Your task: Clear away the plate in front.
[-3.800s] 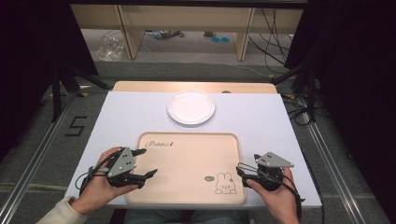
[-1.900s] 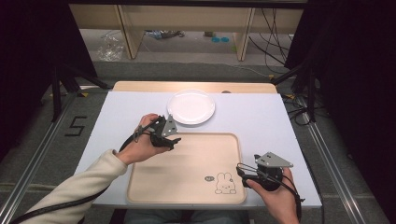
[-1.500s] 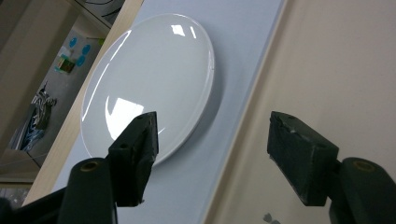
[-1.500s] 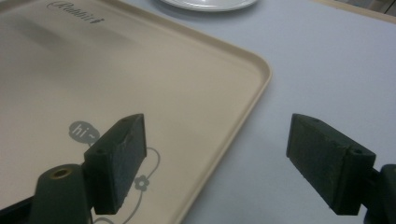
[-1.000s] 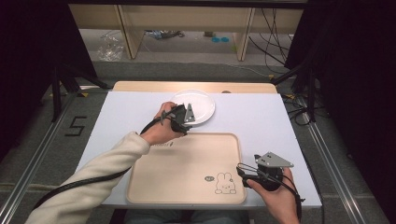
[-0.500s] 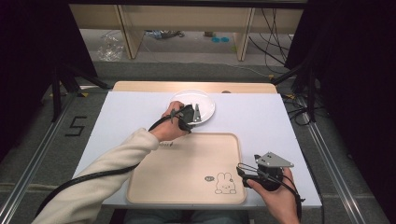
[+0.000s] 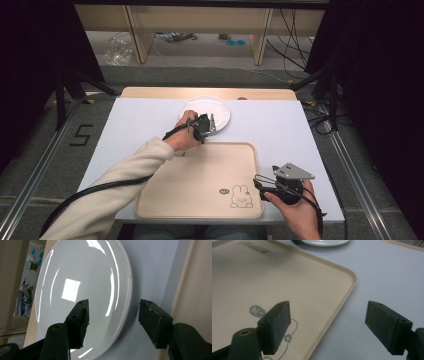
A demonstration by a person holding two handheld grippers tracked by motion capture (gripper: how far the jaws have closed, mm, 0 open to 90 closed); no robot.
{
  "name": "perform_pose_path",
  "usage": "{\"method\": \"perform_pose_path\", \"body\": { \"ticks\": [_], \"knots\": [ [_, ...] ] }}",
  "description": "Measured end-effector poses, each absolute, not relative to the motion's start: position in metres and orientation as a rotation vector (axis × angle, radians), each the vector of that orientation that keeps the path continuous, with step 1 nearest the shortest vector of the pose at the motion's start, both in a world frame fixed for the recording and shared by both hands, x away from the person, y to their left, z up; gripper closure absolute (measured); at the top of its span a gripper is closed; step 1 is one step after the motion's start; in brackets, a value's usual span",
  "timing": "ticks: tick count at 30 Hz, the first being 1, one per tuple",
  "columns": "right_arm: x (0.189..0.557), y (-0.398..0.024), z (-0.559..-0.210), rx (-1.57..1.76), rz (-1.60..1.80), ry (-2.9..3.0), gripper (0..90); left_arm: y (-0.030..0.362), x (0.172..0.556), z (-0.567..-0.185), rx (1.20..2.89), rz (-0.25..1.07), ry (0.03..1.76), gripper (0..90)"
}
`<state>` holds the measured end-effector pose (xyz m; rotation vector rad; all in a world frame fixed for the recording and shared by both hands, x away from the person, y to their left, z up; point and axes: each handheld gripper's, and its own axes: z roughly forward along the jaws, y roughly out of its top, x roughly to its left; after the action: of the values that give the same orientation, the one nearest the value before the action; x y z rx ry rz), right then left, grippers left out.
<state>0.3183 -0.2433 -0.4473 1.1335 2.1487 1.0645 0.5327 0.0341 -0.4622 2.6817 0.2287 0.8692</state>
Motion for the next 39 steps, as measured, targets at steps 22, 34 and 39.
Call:
{"method": "perform_pose_path", "body": {
  "ticks": [22, 34, 39],
  "knots": [
    [0.319, -0.243, -0.448, 1.137, 1.080, 2.148, 21.6, 0.034, 0.538, -0.475, 2.752, 0.870, 0.179, 63.0],
    [0.318, -0.243, -0.448, 1.137, 1.081, 2.149, 21.7, 0.026, 0.531, -0.478, 2.817, 0.964, 0.096, 78.0],
    [0.318, -0.243, -0.448, 1.140, 1.083, 2.154, 21.7, 0.021, 0.524, -0.480, 2.834, 1.037, 0.079, 81.1]
  ]
}}
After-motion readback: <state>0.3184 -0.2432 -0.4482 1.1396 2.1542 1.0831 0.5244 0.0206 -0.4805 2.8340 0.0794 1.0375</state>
